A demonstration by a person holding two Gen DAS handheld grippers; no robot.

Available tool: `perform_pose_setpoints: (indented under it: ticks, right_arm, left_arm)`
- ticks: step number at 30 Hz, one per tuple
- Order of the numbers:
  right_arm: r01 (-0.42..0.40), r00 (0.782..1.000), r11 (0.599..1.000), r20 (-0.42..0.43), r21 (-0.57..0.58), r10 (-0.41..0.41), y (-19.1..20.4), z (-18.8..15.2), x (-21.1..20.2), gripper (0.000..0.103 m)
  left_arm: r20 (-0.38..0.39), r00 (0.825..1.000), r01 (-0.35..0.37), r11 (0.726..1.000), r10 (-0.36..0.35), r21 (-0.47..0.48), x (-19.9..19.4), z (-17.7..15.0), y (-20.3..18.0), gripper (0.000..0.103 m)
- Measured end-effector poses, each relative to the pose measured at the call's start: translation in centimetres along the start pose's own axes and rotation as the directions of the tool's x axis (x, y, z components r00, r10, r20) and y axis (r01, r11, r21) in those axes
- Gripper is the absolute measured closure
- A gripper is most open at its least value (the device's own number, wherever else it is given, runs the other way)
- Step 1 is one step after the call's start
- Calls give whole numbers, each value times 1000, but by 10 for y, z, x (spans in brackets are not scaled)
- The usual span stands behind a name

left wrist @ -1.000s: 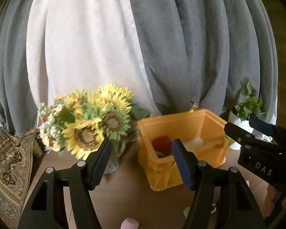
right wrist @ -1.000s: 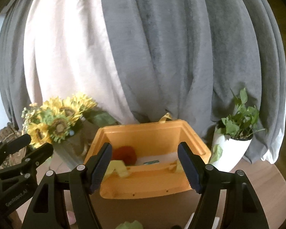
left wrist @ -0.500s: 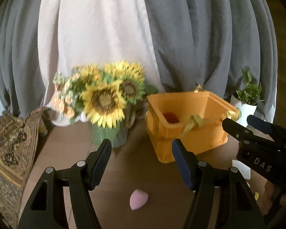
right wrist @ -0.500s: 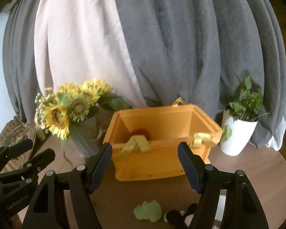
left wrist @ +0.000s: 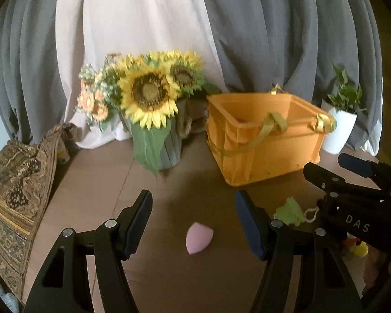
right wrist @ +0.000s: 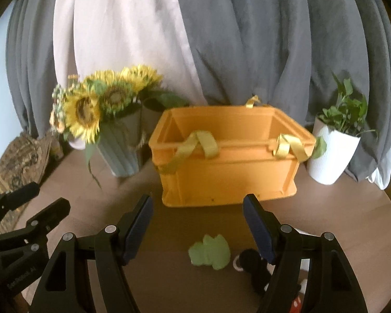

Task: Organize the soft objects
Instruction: 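Withdraw both open tools from the crate toward the remaining toys, then grasp the pink sponge with the left tool while the right tool grasps the green plush toy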

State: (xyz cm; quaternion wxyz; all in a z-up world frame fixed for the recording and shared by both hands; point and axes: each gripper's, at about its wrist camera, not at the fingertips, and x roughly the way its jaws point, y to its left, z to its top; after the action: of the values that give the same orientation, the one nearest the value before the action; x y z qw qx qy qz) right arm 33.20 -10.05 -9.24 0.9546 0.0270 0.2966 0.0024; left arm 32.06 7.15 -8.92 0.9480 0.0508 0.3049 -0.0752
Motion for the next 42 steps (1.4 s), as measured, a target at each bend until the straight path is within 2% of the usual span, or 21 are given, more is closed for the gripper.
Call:
perform_pose_setpoints:
  ticks: [7, 20, 24, 32, 42]
  right_arm:
    - [-1, 996, 1000, -87, -10, 0, -1, -22, 18, 31]
    - [-11, 979, 999, -204, -40, 3, 1, -49, 63, 31]
    - [-2, 976, 997, -216, -82, -16, 8, -55, 74, 31]
    - [4, 963, 997, -270, -80, -26, 5, -64, 97, 31]
    - [7, 955, 996, -296, -93, -34, 1, -67, 115, 31]
  left_arm:
    - [-65, 998, -2, 1000, 2, 1, 19, -19, -1, 38]
    - [-186, 983, -1, 1000, 0, -9, 64, -44, -1, 38]
    - [-212, 977, -2, 1000, 0, -8, 75, -50, 0, 38]
    - [-254, 967, 8, 1000, -12, -14, 96, -57, -2, 38]
    - [-306, 951, 34, 997, -52, -62, 121, -60, 0, 39]
